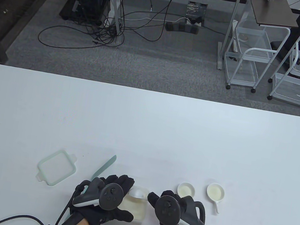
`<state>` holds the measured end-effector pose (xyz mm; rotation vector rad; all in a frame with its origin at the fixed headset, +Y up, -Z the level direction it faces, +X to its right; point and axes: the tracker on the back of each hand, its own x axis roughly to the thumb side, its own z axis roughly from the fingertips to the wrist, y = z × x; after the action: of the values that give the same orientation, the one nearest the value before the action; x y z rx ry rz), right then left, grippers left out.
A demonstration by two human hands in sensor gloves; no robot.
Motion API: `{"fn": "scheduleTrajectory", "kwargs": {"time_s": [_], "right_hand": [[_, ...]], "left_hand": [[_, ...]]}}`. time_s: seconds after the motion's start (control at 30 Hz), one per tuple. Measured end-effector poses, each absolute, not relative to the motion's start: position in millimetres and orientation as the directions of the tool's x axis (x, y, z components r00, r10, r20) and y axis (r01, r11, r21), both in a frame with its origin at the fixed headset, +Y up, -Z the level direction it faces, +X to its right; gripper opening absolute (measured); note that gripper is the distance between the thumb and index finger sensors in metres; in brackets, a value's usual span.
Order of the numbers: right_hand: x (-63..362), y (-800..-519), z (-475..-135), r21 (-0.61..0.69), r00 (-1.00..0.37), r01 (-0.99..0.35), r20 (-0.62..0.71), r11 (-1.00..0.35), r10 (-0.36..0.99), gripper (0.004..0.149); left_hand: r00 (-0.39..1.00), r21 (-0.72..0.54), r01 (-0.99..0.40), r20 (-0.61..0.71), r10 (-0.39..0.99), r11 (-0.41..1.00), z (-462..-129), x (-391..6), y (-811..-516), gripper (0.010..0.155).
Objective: Scoop white sugar with coffee spoon and level it off using dessert spatula
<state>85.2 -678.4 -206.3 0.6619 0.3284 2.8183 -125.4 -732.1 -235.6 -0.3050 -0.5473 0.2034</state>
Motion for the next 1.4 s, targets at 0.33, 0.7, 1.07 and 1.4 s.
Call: {"fn": "scheduleTrajectory", "kwargs": {"time_s": [0.33, 0.7, 1.07, 1.4], "right_hand": [[87, -681, -208, 0.377, -0.872, -0.195, 0.357, -0.905, 0.336, 0.045], [102, -699, -219, 0.611, -0.711, -0.487, 0.138, -0.624, 0.69, 0.047], [122, -713, -227, 0.656, -0.567, -0.628, -0.017, -0.419, 0.823, 0.047], [133, -707, -228, 0.644, -0.498, -0.676, -0.041, -0.359, 0.866, 0.047]], "left_hand": [[0.837, -0.341, -0.104, 0.477, 0.268, 0.934, -235, -125, -732, 0.114], [0.838, -0.344, -0.1, 0.476, 0.265, 0.934, -235, -125, -732, 0.114], [0.839, -0.343, -0.099, 0.476, 0.264, 0.934, -235, -124, -732, 0.114], [0.839, -0.342, -0.096, 0.478, 0.26, 0.935, -235, -124, -732, 0.114]]}}
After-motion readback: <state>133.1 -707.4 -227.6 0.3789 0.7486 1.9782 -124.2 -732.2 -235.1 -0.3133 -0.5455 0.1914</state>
